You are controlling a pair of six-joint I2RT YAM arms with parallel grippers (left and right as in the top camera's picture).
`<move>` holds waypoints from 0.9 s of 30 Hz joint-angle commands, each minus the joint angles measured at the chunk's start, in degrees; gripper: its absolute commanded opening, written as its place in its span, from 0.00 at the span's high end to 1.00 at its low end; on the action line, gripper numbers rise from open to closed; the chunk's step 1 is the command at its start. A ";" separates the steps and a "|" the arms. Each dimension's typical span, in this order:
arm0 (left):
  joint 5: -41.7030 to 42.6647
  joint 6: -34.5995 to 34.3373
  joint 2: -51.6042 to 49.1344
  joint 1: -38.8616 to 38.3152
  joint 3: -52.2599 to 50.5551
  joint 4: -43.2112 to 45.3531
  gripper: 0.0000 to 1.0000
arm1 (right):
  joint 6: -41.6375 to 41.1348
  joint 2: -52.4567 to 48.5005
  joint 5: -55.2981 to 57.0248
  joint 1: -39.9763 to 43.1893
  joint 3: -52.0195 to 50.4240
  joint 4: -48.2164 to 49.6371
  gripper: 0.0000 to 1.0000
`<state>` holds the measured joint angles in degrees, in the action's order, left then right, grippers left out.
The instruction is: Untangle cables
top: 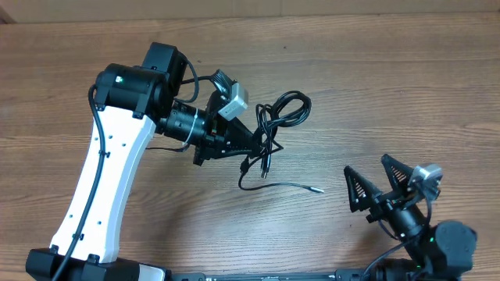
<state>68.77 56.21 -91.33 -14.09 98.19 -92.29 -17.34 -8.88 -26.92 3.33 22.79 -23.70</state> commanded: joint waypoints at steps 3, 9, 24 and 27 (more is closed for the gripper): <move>11.19 5.55 1.68 0.76 1.73 0.59 0.96 | -0.63 -11.63 -5.49 0.17 11.63 -4.24 0.00; 20.87 5.75 1.68 1.99 1.73 0.98 0.96 | -0.68 -24.94 -24.98 0.17 19.67 -3.13 0.00; 21.86 5.29 1.73 2.36 1.73 -0.11 0.96 | -13.09 -40.79 -40.96 0.15 20.11 25.94 0.00; 21.84 4.83 1.73 1.88 1.70 -0.96 0.96 | -13.11 -43.06 -40.96 0.13 20.11 32.79 0.06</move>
<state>85.78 58.30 -91.29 -11.73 98.30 -92.92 -29.43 -50.50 -66.67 3.33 41.50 4.69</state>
